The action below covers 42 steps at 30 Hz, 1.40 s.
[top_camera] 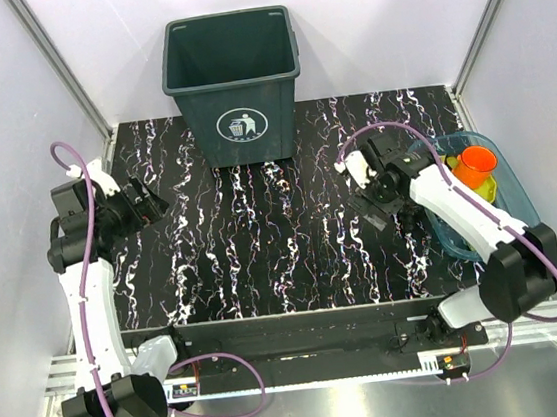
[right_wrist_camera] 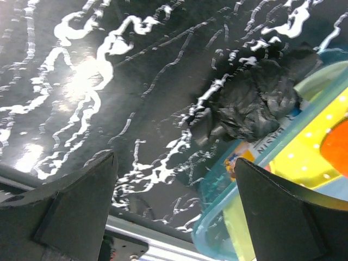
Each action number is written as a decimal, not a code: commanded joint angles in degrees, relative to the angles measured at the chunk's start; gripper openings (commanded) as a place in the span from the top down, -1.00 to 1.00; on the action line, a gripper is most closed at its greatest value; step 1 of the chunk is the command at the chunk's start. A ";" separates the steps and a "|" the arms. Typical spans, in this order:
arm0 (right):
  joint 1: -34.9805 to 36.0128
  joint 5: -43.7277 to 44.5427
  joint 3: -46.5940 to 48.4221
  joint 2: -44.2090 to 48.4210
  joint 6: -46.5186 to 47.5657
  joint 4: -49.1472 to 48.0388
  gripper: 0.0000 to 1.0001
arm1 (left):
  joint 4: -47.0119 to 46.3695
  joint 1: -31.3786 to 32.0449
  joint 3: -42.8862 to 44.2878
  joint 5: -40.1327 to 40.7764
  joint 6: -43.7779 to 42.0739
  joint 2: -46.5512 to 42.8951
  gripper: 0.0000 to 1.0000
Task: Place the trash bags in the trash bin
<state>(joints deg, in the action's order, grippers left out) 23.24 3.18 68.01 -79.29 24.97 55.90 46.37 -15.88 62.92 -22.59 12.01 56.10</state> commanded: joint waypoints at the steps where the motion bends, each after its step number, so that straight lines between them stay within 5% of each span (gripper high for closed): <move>1: 0.75 11.23 0.90 -4.28 3.41 -3.87 -0.93 | -3.92 -0.12 -1.21 -3.34 -0.23 -0.81 -0.98; 21: -0.82 24.77 -0.33 -25.03 25.03 -20.39 -0.94 | -4.97 -0.12 -4.29 -9.14 -0.32 -1.95 -0.98; 24: -2.14 25.47 -0.59 -26.44 27.14 -21.36 -0.74 | -4.97 -0.20 -4.47 -8.96 -0.41 -2.04 -0.98; 28: -2.50 25.91 -1.38 -27.15 28.81 -22.59 -0.12 | -5.41 -0.12 -4.64 -9.14 -0.41 -1.96 -0.98; 32: -2.50 24.95 -1.12 -26.89 29.17 -23.38 1.00 | -5.50 -0.12 -4.21 -9.40 -0.32 -1.34 -0.98; 42: 3.12 3.45 6.94 -16.27 19.60 -16.62 1.00 | -4.62 -0.12 -4.64 -9.84 -1.99 -2.30 -0.98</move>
<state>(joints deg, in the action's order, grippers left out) 22.50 20.51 67.77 -103.57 49.60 35.64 43.24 -15.88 58.48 -30.30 10.96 55.20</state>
